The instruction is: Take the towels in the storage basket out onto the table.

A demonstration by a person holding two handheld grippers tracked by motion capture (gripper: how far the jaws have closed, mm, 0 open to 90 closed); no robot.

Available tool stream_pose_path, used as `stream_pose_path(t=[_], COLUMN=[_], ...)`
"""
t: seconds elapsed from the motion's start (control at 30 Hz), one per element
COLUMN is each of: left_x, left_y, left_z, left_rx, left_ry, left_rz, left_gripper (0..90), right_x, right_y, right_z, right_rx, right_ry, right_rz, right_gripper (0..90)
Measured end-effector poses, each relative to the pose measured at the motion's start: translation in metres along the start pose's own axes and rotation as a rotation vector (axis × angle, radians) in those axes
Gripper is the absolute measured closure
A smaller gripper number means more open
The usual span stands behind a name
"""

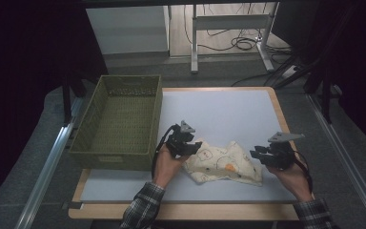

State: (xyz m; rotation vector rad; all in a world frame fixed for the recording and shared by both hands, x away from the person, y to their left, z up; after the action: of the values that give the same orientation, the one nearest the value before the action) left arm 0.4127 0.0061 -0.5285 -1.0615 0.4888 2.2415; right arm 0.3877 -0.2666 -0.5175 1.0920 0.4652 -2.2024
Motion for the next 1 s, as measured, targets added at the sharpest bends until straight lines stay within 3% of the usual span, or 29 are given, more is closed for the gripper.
stream_pose_path(t=[0.13, 0.23, 0.33, 0.47, 0.53, 0.57, 0.63, 0.67, 0.7, 0.73, 0.77, 0.83, 0.87, 0.9, 0.97, 1.0], left_x=[0.01, 0.023, 0.027, 0.027, 0.027, 0.026, 0.02, 0.005, 0.005, -0.004, -0.013, -0.033, -0.041, -0.046, -0.047, -0.045], left_y=[-0.013, -0.015, -0.014, -0.006, -0.001, 0.0, -0.002, -0.007, -0.007, -0.01, -0.012, -0.017, -0.02, -0.026, -0.036, -0.039], left_z=[-0.026, -0.037, -0.037, -0.035, -0.036, -0.035, -0.031, -0.02, -0.02, -0.013, -0.005, 0.009, 0.014, 0.015, 0.008, 0.006], left_rx=[-0.037, -0.049, -0.04, -0.004, 0.028, 0.02, -0.009, -0.026, -0.026, -0.044, -0.058, -0.113, -0.15, -0.19, -0.249, -0.256], left_ry=[-0.082, -0.131, -0.113, -0.107, -0.108, -0.112, -0.074, 0.015, 0.015, 0.063, 0.112, 0.203, 0.241, 0.233, 0.165, 0.153], left_rz=[0.032, 0.023, 0.026, 0.02, 0.001, -0.014, -0.036, -0.031, -0.031, -0.036, -0.041, -0.046, -0.041, -0.044, -0.01, -0.006], left_gripper=[49.5, 43.4, 45.0, 66.5, 85.2, 87.4, 88.3, 88.3, 88.0, 87.8, 87.8, 87.1, 79.0, 79.0, 54.0, 51.5], right_x=[-0.003, 0.005, 0.017, 0.02, 0.02, 0.018, 0.01, -0.003, -0.003, -0.022, -0.022, -0.043, -0.062, -0.062, -0.071, -0.071], right_y=[0.001, -0.006, -0.016, -0.023, -0.025, -0.025, -0.022, -0.016, -0.016, -0.006, -0.006, 0.003, 0.009, 0.009, 0.016, 0.019], right_z=[-0.027, -0.042, -0.049, -0.049, -0.05, -0.049, -0.042, -0.03, -0.03, -0.014, -0.014, 0.0, 0.007, 0.007, 0.003, 0.001], right_rx=[-0.019, -0.055, -0.061, -0.074, -0.07, -0.056, -0.012, 0.019, 0.019, 0.063, 0.063, 0.104, 0.119, 0.119, 0.146, 0.165], right_ry=[-0.018, -0.046, -0.09, -0.098, -0.105, -0.114, -0.099, -0.071, -0.071, -0.029, -0.029, 0.023, 0.094, 0.094, 0.1, 0.092], right_rz=[-0.032, -0.038, 0.004, 0.015, 0.026, 0.041, 0.076, 0.086, 0.086, 0.094, 0.094, 0.103, 0.103, 0.103, 0.094, 0.099], right_gripper=[56.2, 54.1, 58.5, 85.6, 87.7, 87.9, 88.0, 88.0, 88.0, 87.9, 87.9, 87.2, 76.6, 76.6, 63.4, 60.9])
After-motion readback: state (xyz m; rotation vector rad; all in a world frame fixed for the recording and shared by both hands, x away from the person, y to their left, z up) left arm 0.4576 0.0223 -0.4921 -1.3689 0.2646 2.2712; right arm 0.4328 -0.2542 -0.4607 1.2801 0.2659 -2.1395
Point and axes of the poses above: each handheld gripper's, and its own axes: z roughly backward along the jaws, x roughly out of its underside, y roughly to its right, the point moved 6 cm from there along -z, roughly forward along the jaws, and after that the axes turned 5 degrees about y, right-handed, at the moved point
